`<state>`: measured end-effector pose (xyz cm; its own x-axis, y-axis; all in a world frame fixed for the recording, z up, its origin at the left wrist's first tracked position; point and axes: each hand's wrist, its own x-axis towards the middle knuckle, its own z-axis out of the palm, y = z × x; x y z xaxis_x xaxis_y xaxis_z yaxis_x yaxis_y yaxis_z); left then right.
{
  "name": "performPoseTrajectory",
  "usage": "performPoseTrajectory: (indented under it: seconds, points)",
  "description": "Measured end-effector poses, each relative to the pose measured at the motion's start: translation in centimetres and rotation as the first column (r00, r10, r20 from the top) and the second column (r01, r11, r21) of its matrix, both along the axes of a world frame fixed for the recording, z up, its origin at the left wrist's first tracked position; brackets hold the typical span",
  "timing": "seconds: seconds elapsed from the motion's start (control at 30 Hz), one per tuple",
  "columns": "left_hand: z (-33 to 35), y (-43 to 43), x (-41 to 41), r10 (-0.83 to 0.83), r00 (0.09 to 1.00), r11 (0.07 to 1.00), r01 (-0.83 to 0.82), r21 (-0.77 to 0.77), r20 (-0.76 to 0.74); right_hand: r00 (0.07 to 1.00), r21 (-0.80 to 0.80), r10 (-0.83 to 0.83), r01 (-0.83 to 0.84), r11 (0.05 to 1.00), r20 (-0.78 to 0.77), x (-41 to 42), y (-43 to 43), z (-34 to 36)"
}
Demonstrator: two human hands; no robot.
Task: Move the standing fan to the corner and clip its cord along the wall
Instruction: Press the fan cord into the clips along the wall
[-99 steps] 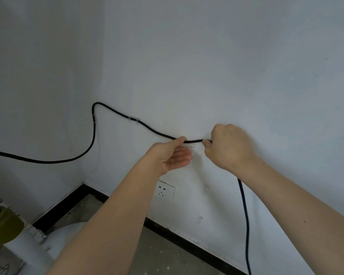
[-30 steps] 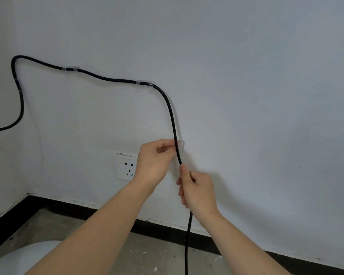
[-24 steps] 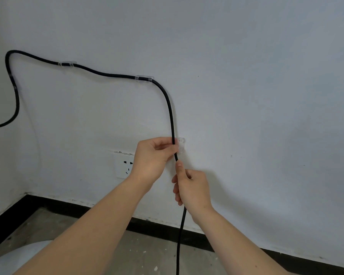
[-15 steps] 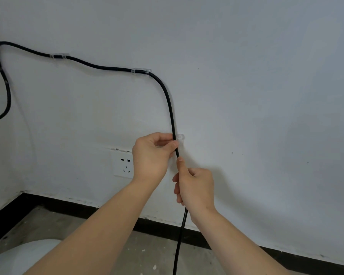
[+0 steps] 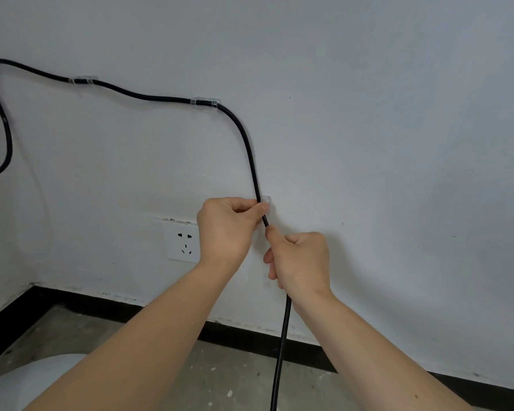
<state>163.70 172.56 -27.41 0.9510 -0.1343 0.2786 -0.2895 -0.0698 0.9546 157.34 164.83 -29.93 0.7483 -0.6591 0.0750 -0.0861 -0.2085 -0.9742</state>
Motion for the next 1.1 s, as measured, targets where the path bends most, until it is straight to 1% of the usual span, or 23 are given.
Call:
performPoseTrajectory:
  seconds: [0.17, 0.27, 0.4, 0.6, 0.73, 1.1]
  points:
    - [0.5, -0.3, -0.2, 0.055, 0.997, 0.996, -0.058, 0.073, 0.046, 1.0, -0.091, -0.009, 0.009, 0.996, 0.001, 0.1, -0.5, 0.4]
    - [0.6, -0.4, -0.1, 0.06, 0.995, 0.991, -0.069, 0.116, 0.075, 1.0, -0.142, -0.013, 0.011, 0.99, -0.011, 0.1, -0.8, 0.6]
    - [0.8, -0.5, -0.2, 0.061, 0.995, 0.983, -0.073, 0.168, 0.078, 0.999, -0.188, -0.006, -0.001, 0.982, -0.034, 0.0, -1.2, 0.9]
    - [1.1, -0.5, -0.4, 0.063, 0.994, 0.978, -0.079, 0.193, 0.087, 0.997, -0.291, -0.002, -0.021, 0.957, -0.077, 0.0, -1.7, 1.4]
    - [1.2, -0.6, -0.4, 0.087, 0.991, 0.972, -0.106, 0.21, 0.098, 0.994, -0.315, -0.001, -0.034, 0.948, -0.111, 0.0, -2.0, 1.9]
    - [1.3, -0.7, -0.6, 0.093, 0.989, 0.966, -0.117, 0.229, 0.112, 0.976, -0.38, -0.009, -0.076, 0.922, -0.217, 0.6, -3.0, 2.9]
